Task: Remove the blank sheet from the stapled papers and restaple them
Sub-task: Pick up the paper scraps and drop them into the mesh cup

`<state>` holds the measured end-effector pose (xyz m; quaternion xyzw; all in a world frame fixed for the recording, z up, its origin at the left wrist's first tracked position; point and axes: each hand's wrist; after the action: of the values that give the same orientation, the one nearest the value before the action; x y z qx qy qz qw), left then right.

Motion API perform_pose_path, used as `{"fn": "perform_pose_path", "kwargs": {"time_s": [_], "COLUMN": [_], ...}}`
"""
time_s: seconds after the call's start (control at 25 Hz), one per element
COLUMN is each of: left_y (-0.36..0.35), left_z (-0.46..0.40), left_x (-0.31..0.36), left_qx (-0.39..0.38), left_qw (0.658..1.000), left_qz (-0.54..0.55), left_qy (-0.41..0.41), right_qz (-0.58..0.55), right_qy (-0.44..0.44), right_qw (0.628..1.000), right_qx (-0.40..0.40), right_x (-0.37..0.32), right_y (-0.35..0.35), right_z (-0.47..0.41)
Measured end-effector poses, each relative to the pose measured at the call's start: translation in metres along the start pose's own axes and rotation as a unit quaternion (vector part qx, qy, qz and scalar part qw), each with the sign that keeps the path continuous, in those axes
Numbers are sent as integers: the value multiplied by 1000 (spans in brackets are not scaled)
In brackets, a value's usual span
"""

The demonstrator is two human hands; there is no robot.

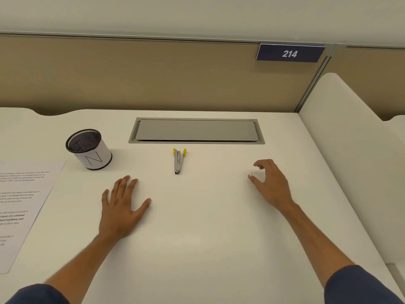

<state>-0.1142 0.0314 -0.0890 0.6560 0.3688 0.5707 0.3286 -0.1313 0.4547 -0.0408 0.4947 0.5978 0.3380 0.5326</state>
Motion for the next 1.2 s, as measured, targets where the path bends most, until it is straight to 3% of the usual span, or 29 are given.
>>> {"fn": "perform_pose_path", "kwargs": {"time_s": [0.12, 0.32, 0.48, 0.6, 0.8, 0.96, 1.2], "left_y": [0, 0, 0, 0, 0, 1, 1], "left_z": [0, 0, 1, 1, 1, 1, 1], "left_x": [1, 1, 0, 0, 0, 1, 1], "left_qx": [1, 0, 0, -2, -2, -1, 0], "left_qw": [1000, 1000, 1000, 1000, 1000, 1000, 1000], "left_qz": [3, 2, 1, 1, 3, 6, 5], "left_qy": [1, -1, 0, 1, 0, 0, 2], "right_qz": [-7, 40, 33, 70, 141, 193, 180], "right_qy": [-3, 33, 29, 10, 65, 86, 101], "right_qw": [1000, 996, 997, 995, 979, 968, 970], "right_qx": [0, -72, -57, -77, -135, -139, -130], "right_x": [-3, 3, 7, 12, 2, -4, -4], "right_y": [5, 1, 1, 0, -3, -6, -2], "right_z": [-14, -27, -21, -18, -21, -15, -16]}}
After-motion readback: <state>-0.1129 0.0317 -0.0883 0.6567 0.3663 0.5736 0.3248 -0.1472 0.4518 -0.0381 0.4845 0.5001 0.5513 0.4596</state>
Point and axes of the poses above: each hand's wrist, its own z-axis away from the middle knuckle, its own y-axis out of the back of the hand, x = y × z, and after that the axes turned 15 degrees about z, right-handed
